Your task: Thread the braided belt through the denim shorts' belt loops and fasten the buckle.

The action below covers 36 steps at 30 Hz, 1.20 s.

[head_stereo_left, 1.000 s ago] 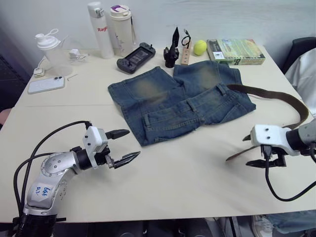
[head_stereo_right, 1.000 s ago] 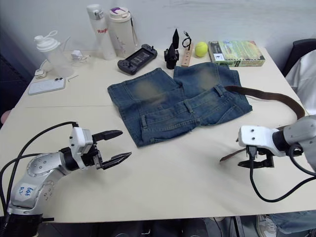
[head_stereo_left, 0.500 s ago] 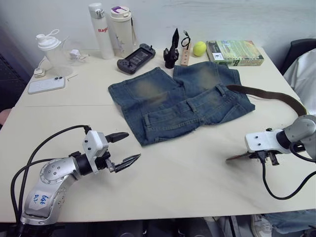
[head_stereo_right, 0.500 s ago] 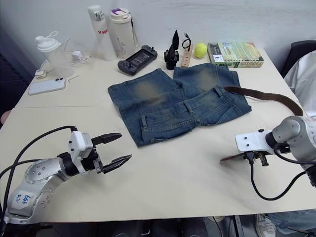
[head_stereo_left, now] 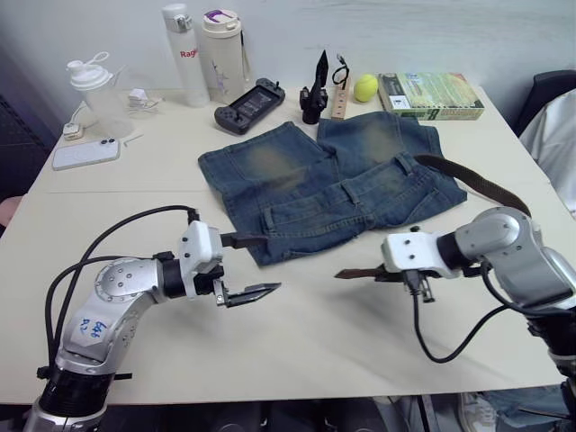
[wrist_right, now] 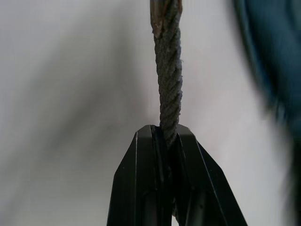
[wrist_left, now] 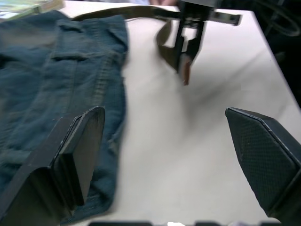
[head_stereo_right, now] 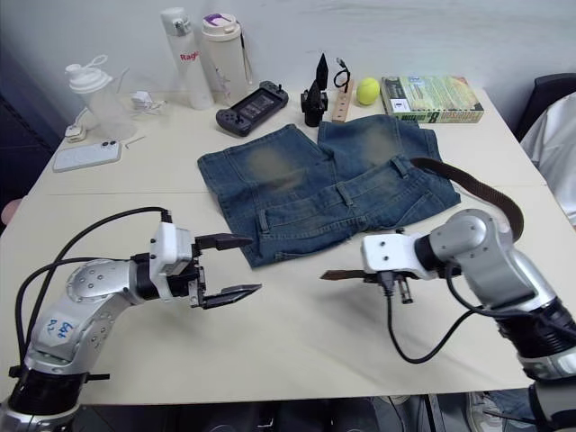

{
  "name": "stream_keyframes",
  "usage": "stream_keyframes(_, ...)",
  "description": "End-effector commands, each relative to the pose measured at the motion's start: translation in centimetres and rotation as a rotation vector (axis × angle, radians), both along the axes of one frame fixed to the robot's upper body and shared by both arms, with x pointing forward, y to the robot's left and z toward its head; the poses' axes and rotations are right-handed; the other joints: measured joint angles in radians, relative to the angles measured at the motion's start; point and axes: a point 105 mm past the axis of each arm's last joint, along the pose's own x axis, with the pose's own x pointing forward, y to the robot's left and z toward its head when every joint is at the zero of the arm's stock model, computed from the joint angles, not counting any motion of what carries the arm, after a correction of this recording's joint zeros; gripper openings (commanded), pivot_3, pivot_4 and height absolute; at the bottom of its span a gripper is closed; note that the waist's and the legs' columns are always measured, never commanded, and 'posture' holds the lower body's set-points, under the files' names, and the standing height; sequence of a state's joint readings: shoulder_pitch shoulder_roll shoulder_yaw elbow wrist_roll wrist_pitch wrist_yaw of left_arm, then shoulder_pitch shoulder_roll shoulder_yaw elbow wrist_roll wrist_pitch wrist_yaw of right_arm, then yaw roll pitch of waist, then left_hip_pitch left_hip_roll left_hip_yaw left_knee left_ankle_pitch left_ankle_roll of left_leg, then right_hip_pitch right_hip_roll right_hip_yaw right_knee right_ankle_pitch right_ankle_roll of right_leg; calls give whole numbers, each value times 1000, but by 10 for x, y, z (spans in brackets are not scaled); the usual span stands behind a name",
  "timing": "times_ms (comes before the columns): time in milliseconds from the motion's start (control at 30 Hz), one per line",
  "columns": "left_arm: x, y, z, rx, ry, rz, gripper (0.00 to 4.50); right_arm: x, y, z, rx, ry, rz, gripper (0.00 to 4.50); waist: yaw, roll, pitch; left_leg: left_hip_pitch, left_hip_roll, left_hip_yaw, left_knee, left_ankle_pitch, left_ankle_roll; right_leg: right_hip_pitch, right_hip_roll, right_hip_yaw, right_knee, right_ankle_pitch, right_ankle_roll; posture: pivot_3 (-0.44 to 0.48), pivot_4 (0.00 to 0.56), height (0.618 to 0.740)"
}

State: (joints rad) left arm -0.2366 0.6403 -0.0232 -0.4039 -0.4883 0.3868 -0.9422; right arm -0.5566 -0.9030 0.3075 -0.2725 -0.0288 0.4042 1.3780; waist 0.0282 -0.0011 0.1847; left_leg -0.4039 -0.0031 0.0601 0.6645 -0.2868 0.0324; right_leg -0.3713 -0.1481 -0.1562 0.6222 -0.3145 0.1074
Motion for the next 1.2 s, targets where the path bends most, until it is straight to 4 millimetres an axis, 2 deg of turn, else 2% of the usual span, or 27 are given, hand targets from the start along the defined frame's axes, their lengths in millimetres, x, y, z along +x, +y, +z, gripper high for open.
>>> stream_keyframes(33,-4,-14,0,-10,12,-83,4500,-2,22,9,21,-46,12,64,-1,0,0,0,0,0,0,0,0,0,0,0,0,0,0,0,150,720)
stream_keyframes(200,0,-33,-10,18,14,-117,4500,-6,36,10,30,-49,21,64,-2,0,0,0,0,0,0,0,0,0,0,0,0,0,0,0,150,720)
stream_keyframes(433,9,-37,-14,28,22,-112,4500,-6,42,11,35,-63,20,64,-5,0,0,0,0,1,0,0,1,-1,0,0,1,0,0,0,150,720)
stream_keyframes(500,10,-39,-14,24,22,-110,3951,-6,44,12,40,-67,21,0,-4,0,0,0,0,1,0,0,1,-1,0,0,1,0,0,0,150,720)
stream_keyframes(533,10,-40,-14,20,22,-108,3536,-6,44,12,41,-67,21,0,-4,0,0,0,0,1,0,0,1,-1,0,0,1,0,0,0,150,720)
stream_keyframes(567,11,-40,-14,16,24,-108,3358,-6,45,13,43,-67,21,0,-4,0,0,0,0,1,0,0,1,-1,0,0,1,0,0,0,150,720)
stream_keyframes(600,11,-41,-14,16,28,-108,2799,-6,45,13,44,-67,21,0,-4,0,0,0,0,1,0,0,1,-1,0,0,1,0,0,0,150,720)
stream_keyframes(633,11,-41,-15,18,29,-109,2476,-7,45,13,45,-68,21,0,-4,0,0,0,0,1,0,0,1,-1,0,0,1,0,0,0,150,720)
stream_keyframes(800,12,-44,-16,15,32,-110,132,-7,47,13,47,-69,24,0,-4,0,0,0,0,1,0,0,1,-1,0,0,1,0,0,0,150,720)
stream_keyframes(1033,15,-43,-19,27,34,-91,55,-6,50,20,83,-79,17,0,-4,0,0,0,0,1,0,0,1,-1,0,0,1,0,0,0,150,720)
stream_keyframes(1133,17,-42,-20,11,48,-70,0,-4,56,29,144,-108,9,1213,-5,0,0,0,0,1,0,0,1,-1,0,0,1,0,0,0,150,720)
stream_keyframes(1200,18,-42,-20,-25,91,-48,0,-6,56,35,172,-109,0,2221,-5,0,0,0,0,1,0,0,1,-1,0,0,1,0,0,0,150,720)
